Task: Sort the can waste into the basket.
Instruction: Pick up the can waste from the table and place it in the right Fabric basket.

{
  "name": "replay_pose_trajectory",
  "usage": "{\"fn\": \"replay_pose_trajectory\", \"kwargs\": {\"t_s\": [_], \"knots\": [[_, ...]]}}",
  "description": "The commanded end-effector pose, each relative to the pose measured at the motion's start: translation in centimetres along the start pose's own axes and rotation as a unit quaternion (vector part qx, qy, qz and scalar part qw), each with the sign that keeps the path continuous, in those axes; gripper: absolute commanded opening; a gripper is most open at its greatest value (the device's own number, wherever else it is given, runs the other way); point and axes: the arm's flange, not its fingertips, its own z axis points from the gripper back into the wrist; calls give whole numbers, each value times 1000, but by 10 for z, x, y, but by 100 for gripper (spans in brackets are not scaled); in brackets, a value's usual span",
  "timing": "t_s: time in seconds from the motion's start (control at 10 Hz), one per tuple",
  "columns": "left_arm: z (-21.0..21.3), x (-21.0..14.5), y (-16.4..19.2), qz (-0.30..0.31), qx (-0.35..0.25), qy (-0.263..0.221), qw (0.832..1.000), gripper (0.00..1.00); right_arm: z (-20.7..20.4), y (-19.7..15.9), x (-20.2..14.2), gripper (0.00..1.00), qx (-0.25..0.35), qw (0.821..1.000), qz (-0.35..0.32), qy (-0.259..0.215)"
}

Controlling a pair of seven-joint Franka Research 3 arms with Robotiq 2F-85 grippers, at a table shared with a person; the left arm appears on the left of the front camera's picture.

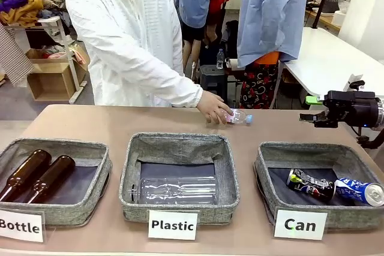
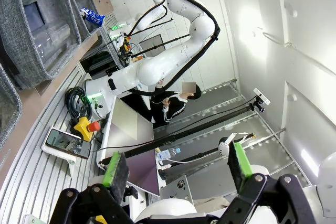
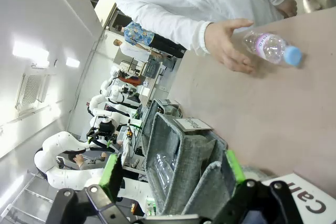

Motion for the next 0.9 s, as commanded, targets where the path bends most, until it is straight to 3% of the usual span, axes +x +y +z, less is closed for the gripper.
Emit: {"fn": "replay_pose_trajectory", "kwargs": {"t_s": [0.0, 0.8], "knots": [[0, -1, -2, -12, -5, 2, 1000, 100, -2, 2, 1, 100, -4, 1000, 10, -6], [0, -1, -2, -12, -5, 2, 1000, 100, -2, 2, 1, 100, -4, 1000, 10, -6]]}}
